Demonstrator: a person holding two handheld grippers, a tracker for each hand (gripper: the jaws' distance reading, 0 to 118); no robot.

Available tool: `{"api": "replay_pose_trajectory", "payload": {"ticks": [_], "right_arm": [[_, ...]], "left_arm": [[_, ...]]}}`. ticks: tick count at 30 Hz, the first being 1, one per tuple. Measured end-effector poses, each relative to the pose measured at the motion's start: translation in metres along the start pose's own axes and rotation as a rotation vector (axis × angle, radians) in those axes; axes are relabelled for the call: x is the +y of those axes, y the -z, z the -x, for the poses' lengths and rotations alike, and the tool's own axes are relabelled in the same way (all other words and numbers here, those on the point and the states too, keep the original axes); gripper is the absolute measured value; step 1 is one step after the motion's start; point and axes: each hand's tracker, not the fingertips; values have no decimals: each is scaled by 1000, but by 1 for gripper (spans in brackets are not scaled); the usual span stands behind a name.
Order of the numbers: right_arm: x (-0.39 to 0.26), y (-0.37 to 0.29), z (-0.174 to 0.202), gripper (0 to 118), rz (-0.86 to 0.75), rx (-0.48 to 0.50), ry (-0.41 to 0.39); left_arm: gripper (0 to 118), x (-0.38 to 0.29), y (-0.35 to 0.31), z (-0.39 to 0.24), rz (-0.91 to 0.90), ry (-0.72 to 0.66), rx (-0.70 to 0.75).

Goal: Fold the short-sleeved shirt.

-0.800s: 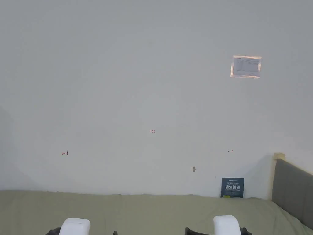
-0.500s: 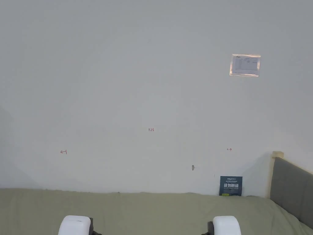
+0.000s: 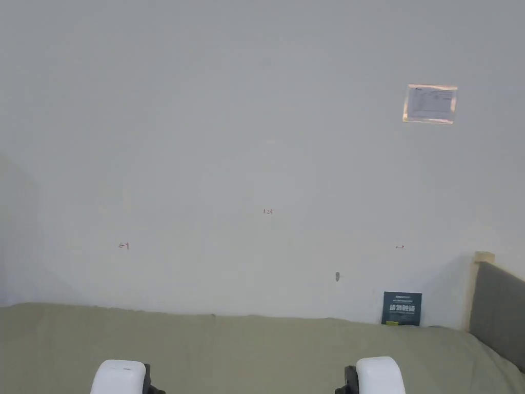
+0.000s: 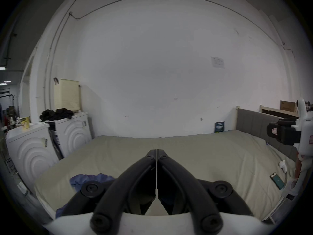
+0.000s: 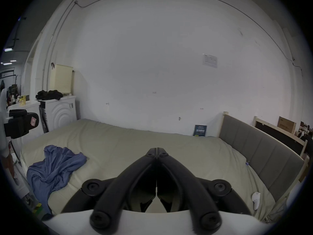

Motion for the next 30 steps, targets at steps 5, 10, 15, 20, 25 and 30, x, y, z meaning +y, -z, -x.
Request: {"api": "replay_pose_trajectory", "payload": {"ticks": [5,10,15,20,25,30], "right_arm": [[1,8,60,0,-13,183,-3],[-6,9,128,0,17,363,18],[-23,5,167,0,30,440,-1],[-45,15,184,0,75,483,-70],[-66,41,192,0,105,500,-116],[-87,77,200,1,151,494,-159]], "left_arm": [[0,-8,-25,58,8,-26,139],[0,-19,-61,119,31,-37,294],[0,-34,-74,161,151,-99,289],[0,-73,-10,202,554,-133,202],[0,-138,86,227,787,-228,102],[25,-189,162,222,853,-220,69]]}}
